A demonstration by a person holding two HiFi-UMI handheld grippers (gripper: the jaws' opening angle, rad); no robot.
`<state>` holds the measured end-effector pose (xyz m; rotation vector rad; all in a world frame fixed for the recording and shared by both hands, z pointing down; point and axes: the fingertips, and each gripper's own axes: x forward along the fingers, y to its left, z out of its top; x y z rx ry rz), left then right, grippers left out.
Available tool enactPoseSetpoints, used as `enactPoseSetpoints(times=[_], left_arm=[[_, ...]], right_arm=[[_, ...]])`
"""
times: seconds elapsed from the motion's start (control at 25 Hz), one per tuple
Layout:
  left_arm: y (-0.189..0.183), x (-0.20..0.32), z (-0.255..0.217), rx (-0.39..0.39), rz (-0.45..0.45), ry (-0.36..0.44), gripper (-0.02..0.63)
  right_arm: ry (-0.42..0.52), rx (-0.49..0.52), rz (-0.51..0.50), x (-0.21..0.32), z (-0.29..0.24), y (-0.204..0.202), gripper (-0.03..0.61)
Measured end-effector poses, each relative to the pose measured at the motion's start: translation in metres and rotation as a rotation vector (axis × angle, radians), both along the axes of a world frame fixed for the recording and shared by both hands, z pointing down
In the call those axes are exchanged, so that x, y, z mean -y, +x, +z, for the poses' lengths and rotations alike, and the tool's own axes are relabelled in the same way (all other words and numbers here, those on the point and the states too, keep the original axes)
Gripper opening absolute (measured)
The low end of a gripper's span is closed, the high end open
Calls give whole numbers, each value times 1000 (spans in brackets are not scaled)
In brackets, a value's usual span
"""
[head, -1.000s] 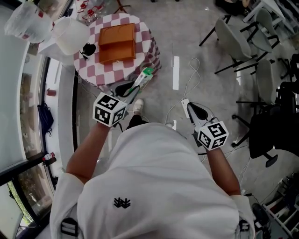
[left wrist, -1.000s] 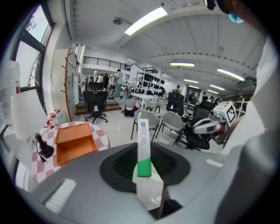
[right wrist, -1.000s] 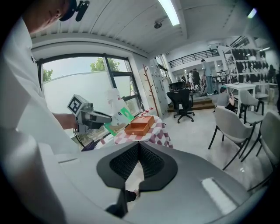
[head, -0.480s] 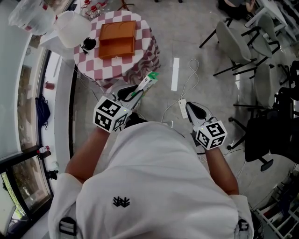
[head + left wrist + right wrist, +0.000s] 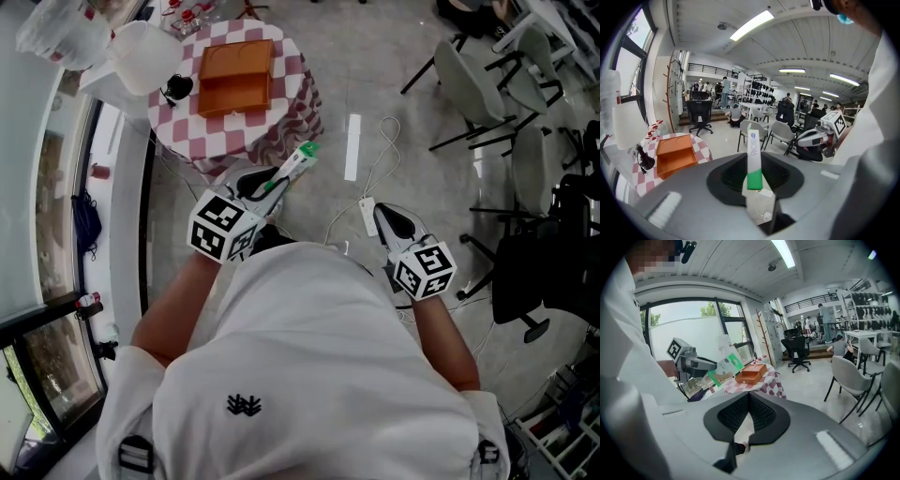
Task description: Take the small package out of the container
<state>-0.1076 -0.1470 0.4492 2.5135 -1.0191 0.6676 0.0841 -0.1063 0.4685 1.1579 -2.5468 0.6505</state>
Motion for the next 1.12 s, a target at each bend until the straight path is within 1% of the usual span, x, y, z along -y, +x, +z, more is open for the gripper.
enactPoseSetpoints(times=[0.32,1.12], left_arm=[[-7,4,2,-4,-16,-3,147],[-21,21,4,-31,-15,-13,144]], right_arm=[[0,-7,-13,2,0,-7,0],[-11,-39,-26,20,4,-21,0]])
